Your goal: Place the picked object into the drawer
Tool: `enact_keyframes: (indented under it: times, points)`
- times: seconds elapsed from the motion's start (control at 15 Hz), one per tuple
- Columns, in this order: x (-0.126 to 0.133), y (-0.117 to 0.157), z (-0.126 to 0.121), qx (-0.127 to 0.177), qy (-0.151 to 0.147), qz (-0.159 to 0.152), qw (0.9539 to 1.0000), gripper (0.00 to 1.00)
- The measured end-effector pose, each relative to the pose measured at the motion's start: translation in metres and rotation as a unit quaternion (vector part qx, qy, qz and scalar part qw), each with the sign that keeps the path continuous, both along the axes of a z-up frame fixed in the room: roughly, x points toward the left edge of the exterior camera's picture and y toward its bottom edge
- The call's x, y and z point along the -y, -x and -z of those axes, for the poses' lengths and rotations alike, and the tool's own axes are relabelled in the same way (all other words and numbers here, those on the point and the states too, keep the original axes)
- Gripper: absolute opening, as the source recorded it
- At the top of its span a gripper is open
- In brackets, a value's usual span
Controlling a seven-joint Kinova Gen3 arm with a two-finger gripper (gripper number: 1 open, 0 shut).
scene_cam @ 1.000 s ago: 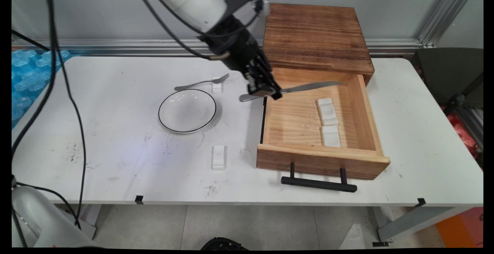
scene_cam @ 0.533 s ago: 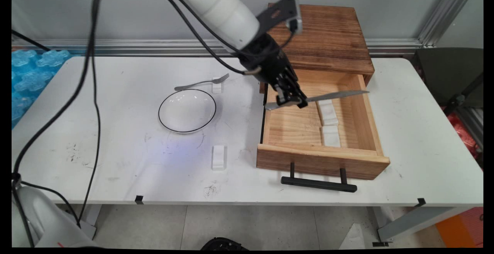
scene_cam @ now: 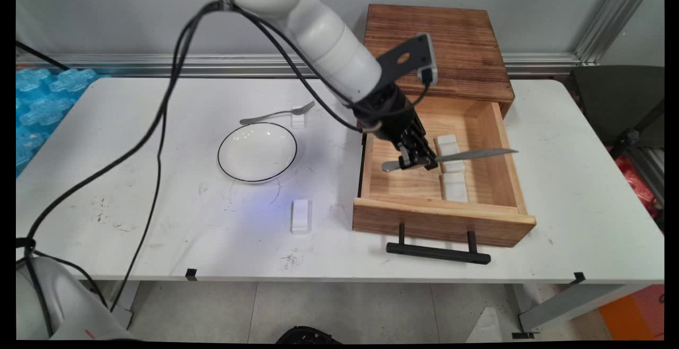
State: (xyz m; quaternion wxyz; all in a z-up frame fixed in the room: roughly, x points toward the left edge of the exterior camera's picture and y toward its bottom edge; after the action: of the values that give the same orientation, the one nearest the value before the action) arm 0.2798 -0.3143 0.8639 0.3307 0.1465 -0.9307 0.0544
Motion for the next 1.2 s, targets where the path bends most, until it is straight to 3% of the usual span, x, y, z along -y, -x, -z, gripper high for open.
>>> enact_keyframes:
  times: [0.73,1.2]
  points:
    - [0.016,0.017,0.05,0.006,0.005,0.009,0.9999,0.0]
    - [0.024,0.021,0.065,0.007,0.013,0.024,0.9996,0.0]
